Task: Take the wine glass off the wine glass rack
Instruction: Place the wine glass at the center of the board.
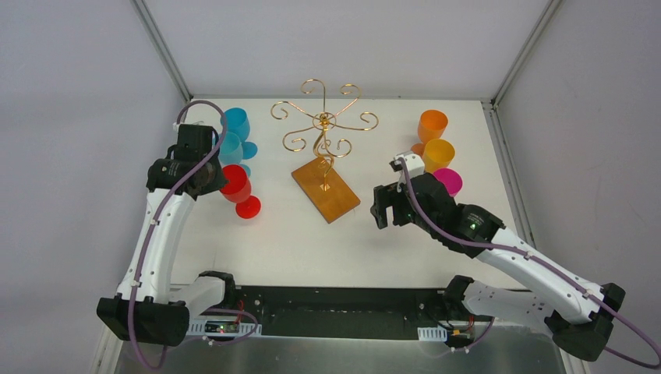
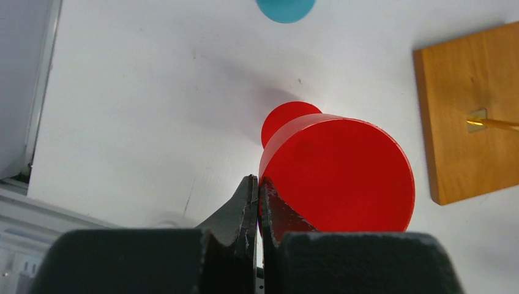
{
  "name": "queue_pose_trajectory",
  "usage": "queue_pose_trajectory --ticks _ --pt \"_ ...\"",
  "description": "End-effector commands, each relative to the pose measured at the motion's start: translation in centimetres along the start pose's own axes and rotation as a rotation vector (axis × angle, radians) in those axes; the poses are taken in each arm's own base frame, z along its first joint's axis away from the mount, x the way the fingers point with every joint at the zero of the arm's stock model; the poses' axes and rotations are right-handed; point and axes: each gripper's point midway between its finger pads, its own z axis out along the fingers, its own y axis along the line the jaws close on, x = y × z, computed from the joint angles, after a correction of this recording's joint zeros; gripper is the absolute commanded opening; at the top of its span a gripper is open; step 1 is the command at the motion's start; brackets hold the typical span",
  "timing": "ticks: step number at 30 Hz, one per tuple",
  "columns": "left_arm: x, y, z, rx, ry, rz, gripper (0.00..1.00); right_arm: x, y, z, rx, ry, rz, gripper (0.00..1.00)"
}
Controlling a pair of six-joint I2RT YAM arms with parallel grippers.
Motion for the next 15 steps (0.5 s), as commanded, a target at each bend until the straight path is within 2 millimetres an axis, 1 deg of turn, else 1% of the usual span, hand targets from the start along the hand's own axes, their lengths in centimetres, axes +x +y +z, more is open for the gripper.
queue_pose_trajectory --ticks 1,4,7,10,15 --pt "-2.4 2.6 0.1 -0.127 -0.052 -0.019 0.0 0.2 1.7 -0.1 -0.083 0.016 0.051 0.85" --pt "-3.0 3.8 0.9 -0.185 -0.053 -0.052 0.0 0.4 2.2 -0.1 -0.107 0.03 0.075 0.85" --pt "-3.5 4.8 1.8 -0.213 -0.055 -0.104 0.0 0.1 2.5 -0.1 -0.117 0.015 0.106 0.86" --pt "-3.9 5.5 2.9 -0.232 -0.047 -0.144 0.0 -0.2 2.4 0.0 -0.108 -0.007 0.129 0.86" --pt "-4.4 6.0 4.7 -0.236 -0.043 -0.189 0.0 -0.5 2.6 -0.1 -0.126 -0.04 0.162 0.87"
